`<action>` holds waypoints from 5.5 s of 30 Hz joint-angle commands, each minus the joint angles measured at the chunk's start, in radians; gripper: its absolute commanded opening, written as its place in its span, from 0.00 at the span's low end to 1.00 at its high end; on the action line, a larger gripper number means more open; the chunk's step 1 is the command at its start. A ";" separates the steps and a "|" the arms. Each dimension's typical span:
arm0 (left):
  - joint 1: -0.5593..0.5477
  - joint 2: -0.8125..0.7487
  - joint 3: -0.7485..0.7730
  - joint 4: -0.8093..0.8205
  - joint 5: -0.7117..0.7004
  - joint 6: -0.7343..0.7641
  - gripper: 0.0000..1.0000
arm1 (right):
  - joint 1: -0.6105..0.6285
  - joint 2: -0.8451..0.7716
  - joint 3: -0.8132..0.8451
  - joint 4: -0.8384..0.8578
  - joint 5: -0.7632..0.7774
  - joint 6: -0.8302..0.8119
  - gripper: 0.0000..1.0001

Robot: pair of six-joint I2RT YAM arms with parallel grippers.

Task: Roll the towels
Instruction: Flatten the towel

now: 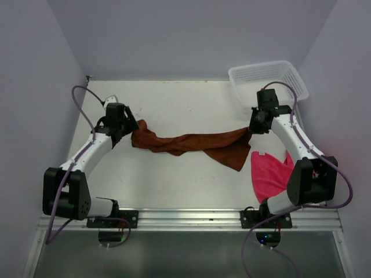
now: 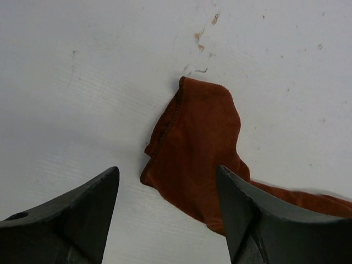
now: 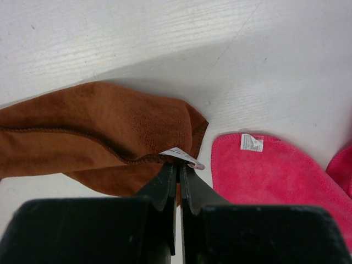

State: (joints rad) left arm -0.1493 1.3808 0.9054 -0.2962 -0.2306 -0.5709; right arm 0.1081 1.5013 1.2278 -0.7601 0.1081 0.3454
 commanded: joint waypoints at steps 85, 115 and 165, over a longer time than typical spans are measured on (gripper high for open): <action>0.044 0.219 -0.201 0.243 0.060 -0.087 0.00 | 0.010 0.002 -0.076 0.090 -0.041 -0.013 0.00; 0.045 -0.172 -0.267 0.167 0.065 -0.158 0.00 | 0.010 -0.073 -0.090 0.064 -0.036 -0.026 0.00; 0.047 -0.295 -0.528 0.308 0.172 -0.092 0.31 | 0.016 -0.038 -0.094 0.087 -0.051 -0.023 0.00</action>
State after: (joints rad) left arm -0.1112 1.0924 0.3771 -0.0608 -0.0624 -0.6899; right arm 0.1196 1.4666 1.1362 -0.6933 0.0608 0.3317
